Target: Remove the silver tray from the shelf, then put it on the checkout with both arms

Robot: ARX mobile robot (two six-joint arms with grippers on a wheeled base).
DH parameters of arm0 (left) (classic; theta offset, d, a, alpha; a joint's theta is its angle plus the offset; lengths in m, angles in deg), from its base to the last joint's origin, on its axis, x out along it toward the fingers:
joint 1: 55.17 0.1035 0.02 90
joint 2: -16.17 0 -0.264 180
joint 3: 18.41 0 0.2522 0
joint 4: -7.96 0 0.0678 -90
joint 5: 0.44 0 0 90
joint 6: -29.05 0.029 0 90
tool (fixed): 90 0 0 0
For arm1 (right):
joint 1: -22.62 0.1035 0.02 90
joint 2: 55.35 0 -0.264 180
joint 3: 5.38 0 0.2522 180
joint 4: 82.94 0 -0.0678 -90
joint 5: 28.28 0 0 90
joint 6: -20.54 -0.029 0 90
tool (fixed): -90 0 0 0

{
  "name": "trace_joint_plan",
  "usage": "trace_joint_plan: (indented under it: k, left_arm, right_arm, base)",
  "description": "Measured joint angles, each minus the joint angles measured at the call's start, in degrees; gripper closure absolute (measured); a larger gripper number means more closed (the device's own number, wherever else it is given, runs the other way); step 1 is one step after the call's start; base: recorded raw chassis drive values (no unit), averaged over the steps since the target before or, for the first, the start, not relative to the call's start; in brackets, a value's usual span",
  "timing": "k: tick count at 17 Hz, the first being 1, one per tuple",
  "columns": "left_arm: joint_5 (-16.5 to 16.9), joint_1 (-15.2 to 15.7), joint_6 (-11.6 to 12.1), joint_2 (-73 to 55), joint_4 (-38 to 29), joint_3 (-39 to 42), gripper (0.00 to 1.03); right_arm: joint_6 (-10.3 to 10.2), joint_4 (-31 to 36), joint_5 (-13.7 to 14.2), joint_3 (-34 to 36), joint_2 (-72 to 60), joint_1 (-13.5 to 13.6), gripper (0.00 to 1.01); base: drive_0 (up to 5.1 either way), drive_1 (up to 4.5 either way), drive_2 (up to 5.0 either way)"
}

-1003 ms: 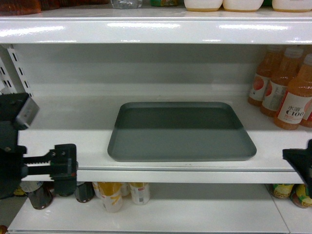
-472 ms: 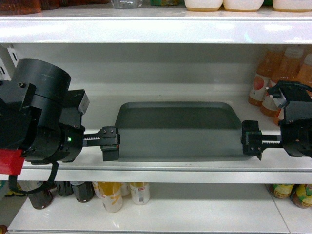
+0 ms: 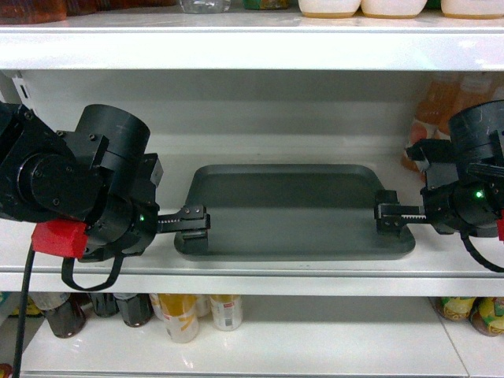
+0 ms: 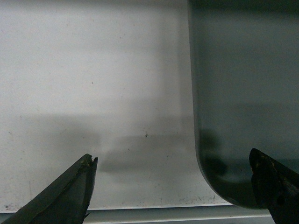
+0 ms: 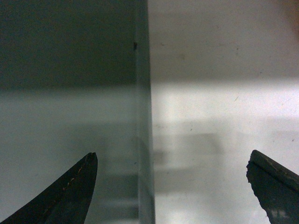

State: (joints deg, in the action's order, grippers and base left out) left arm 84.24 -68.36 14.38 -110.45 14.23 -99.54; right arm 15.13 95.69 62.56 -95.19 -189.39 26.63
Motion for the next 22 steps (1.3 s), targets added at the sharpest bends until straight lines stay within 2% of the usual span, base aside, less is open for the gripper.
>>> trace_joint_plan:
  k: [3,4,5,8,13,14,15,16,18,22]
  left_arm:
    - [0.2,0.0,-0.9,-1.9,2.9,-3.3,0.05]
    - [0.6,0.0,-1.0,-2.3,3.3,-3.7,0.05]
    - [0.7,0.0,-1.0,-2.6,4.3,-4.4,0.08]
    - [0.8,0.5,-1.9,-3.2,5.7,-5.0,0.43]
    - [3.4,0.3,-4.9,-3.3,3.6,-3.6,0.87]
    - [3.2,0.2,-6.4,-3.1,3.0,-3.1,0.98]
    - [3.4,0.2,-8.5,-2.9,1.8,-2.2,1.0]
    - [3.5,0.2,-9.1,-2.4,1.2,-1.2,1.0]
    - [2.9,-0.1,-9.4,0.0,-1.1,2.8,1.0]
    - [0.5,-2.1,-8.7,9.2,-5.5,14.3,1.0]
  right_arm:
    - [-0.1,-5.1,-0.9,-5.8,-3.0,-0.3,0.03]
    - [-0.4,-6.7,-0.8,-6.9,-3.6,-0.3,0.06]
    - [-0.5,-7.8,-0.7,-8.0,-4.0,-0.3,0.19]
    - [-0.6,-8.1,-1.1,-8.5,-4.4,0.2,0.55]
    - [-1.2,-7.6,-2.7,-7.3,-4.0,0.9,0.97]
    - [-1.7,-7.2,-3.2,-6.4,-3.6,0.9,0.98]
    - [-2.3,-6.2,-3.3,-5.0,-3.0,0.9,0.98]
    - [-2.7,-5.5,-3.3,-3.7,-2.3,1.0,0.98]
    - [-3.8,-2.9,-3.3,0.3,-0.3,1.3,0.98]
    - [-5.6,5.0,-3.7,14.0,7.2,1.6,0.98]
  base:
    - [0.0,0.0,0.0]
    - [0.0,0.0,0.0]
    - [0.0,0.0,0.0]
    - [0.0,0.0,0.0]
    - [0.0,0.0,0.0]
    - [0.0,0.0,0.0]
    - [0.0,0.0,0.0]
    - [0.0,0.0,0.0]
    - [0.0,0.0,0.0]
    - [0.0,0.0,0.0]
